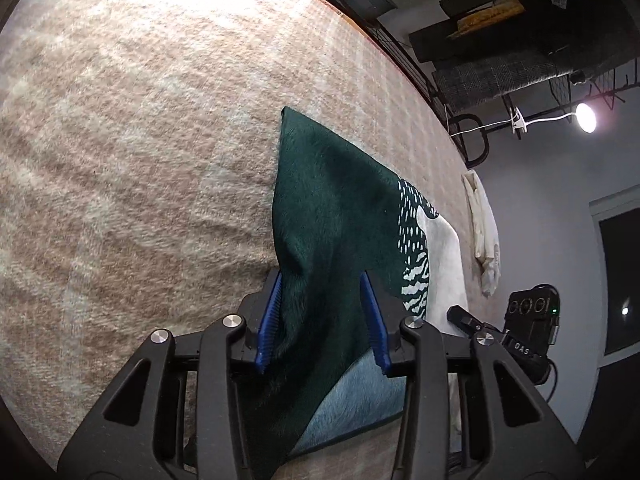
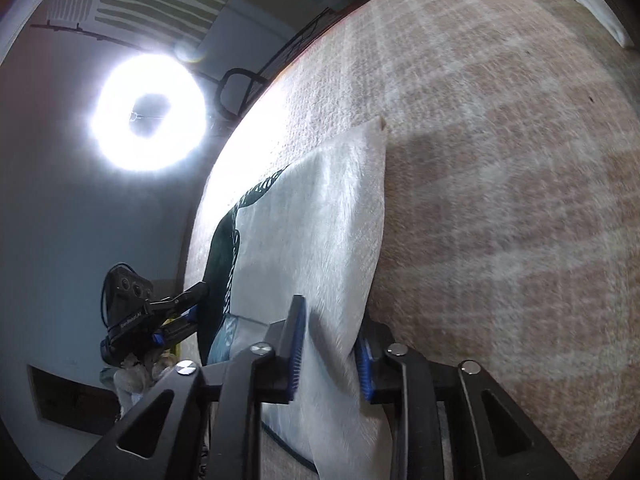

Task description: Fold small clothes

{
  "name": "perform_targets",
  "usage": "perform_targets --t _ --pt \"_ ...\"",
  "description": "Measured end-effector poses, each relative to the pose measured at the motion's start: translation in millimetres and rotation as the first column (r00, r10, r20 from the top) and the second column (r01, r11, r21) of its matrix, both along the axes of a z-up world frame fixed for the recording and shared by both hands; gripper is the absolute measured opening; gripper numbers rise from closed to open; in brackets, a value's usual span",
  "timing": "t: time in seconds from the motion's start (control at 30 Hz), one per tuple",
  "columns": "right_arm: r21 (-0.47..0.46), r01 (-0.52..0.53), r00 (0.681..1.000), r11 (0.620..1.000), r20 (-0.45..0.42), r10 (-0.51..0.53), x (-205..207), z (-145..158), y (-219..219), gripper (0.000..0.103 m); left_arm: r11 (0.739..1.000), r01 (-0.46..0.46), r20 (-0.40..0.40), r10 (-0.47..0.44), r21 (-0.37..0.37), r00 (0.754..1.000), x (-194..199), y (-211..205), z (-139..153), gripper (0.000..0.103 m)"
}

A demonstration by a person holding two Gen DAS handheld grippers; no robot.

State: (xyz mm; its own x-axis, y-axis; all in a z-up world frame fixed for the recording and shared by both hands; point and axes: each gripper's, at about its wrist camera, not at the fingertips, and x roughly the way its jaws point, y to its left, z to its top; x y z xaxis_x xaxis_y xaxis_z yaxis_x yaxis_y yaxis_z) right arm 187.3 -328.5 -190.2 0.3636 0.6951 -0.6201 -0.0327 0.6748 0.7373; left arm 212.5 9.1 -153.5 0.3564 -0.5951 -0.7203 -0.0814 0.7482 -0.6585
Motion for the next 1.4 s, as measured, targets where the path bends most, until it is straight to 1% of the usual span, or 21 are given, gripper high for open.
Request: perform_targets --t 0.03,0.07,0.1,0.13,0.2,0.27,0.37,0.47,0.6,0.67,0.77,0.9,1.0,1.1,1.27,1.4 --pt "-0.002 -0.003 1.000 1.000 0.001 0.003 2 1 3 0.016 1.000 0.006 0.001 -0.006 0.012 1.000 1 -3 0 0.022" --pt "-0.007 -0.007 1.000 1.000 0.000 0.007 3 1 7 0.010 1.000 0.017 -0.007 -0.017 0.022 1.000 2 -7 -1 0.013" --pt "-0.019 -0.009 1.000 1.000 0.001 0.009 4 2 9 0.008 0.999 0.016 -0.011 -0.016 0.046 1.000 2 -9 -3 0.006" --pt "-0.043 -0.010 1.000 0.999 0.008 0.010 4 4 14 0.005 0.997 0.013 -0.002 -0.012 0.070 1.000 1 -12 -3 0.006" --pt "-0.082 -0.007 0.999 0.997 0.030 0.010 4 12 20 0.004 0.992 0.022 0.032 -0.026 0.128 0.999 -1 -19 3 0.004" --pt "-0.125 -0.006 0.998 0.992 0.062 0.014 4 23 27 0.003 0.980 0.039 0.082 -0.056 0.193 0.995 -4 -31 15 0.003" --pt "-0.188 0.003 0.994 0.982 0.104 0.017 1 38 34 0.003 0.972 0.049 0.128 -0.080 0.231 0.989 -8 -39 28 0.003" --pt "-0.239 0.012 0.990 0.971 0.143 0.023 -1 52 41 0.002 0.973 0.056 0.150 -0.092 0.226 0.984 -11 -43 36 0.002" --pt "-0.263 0.018 0.983 0.965 0.181 0.031 -5 67 41 0.002 0.976 0.068 0.176 -0.106 0.207 0.979 -13 -48 45 0.002" --pt "-0.273 0.027 0.978 0.962 0.207 0.032 -6 77 39 0.002 0.975 0.079 0.194 -0.121 0.209 0.974 -12 -53 51 0.002" --pt "-0.273 0.043 0.974 0.961 0.225 0.020 -12 85 26 0.002 0.975 0.094 0.215 -0.138 0.201 0.967 -9 -66 61 0.002" --pt "-0.314 0.062 0.967 0.947 0.254 0.020 -19 99 12 0.002 0.973 0.120 0.235 -0.166 0.199 0.958 2 -90 73 0.002" --pt "-0.328 0.084 0.963 0.941 0.269 0.008 -25 108 -3 0.002 0.971 0.142 0.250 -0.189 0.193 0.950 11 -111 81 0.002" --pt "-0.335 0.118 0.960 0.935 0.280 -0.021 -25 117 -22 0.002 0.968 0.167 0.267 -0.214 0.190 0.939 20 -135 87 0.002" --pt "-0.370 0.162 0.949 0.915 0.313 -0.041 -23 129 -57 0.002 0.960 0.208 0.287 -0.256 0.187 0.923 36 -182 93 0.002" --pt "-0.389 0.207 0.944 0.897 0.321 -0.079 -20 132 -97 0.002 0.951 0.243 0.304 -0.292 0.190 0.907 49 -221 94 0.002"
